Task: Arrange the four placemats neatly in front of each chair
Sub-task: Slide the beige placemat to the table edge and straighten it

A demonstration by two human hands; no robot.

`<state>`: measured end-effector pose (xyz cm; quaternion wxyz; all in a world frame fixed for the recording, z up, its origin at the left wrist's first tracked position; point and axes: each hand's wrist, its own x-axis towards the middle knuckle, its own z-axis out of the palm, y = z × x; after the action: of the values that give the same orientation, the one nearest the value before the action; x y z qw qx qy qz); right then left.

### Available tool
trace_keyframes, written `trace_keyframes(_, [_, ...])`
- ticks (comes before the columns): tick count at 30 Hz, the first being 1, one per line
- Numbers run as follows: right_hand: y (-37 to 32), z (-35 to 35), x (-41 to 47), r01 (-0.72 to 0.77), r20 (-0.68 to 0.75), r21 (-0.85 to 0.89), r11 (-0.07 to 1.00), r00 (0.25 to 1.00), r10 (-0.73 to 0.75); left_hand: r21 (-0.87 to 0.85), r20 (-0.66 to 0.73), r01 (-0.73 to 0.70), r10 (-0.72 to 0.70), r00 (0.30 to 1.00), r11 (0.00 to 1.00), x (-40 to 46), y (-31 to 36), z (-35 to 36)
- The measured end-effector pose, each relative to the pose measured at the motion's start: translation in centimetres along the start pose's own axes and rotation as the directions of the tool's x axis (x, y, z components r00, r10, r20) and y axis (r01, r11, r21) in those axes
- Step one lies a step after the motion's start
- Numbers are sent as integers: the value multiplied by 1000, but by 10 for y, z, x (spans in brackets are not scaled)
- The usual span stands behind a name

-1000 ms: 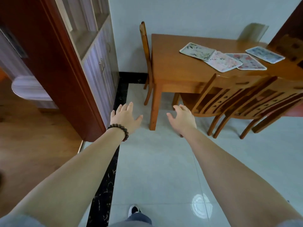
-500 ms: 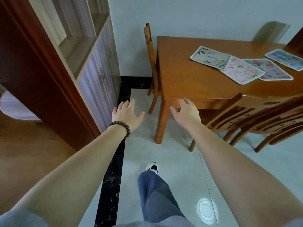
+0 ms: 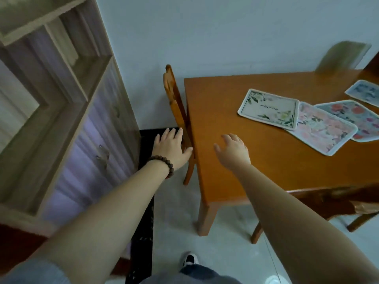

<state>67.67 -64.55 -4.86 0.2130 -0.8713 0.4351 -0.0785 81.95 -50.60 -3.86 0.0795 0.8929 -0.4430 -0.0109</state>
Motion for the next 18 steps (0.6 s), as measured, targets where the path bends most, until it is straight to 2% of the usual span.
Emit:
trace_keyframes(11, [35, -13, 122, -180, -78, -16, 984, 981, 178, -16, 72, -172, 173, 982, 985, 169, 29, 24])
trace_keyframes(18, [63, -16, 179, -369, -175, -8, 929, 916, 362, -57, 110, -368, 373, 921, 928, 278, 66, 43])
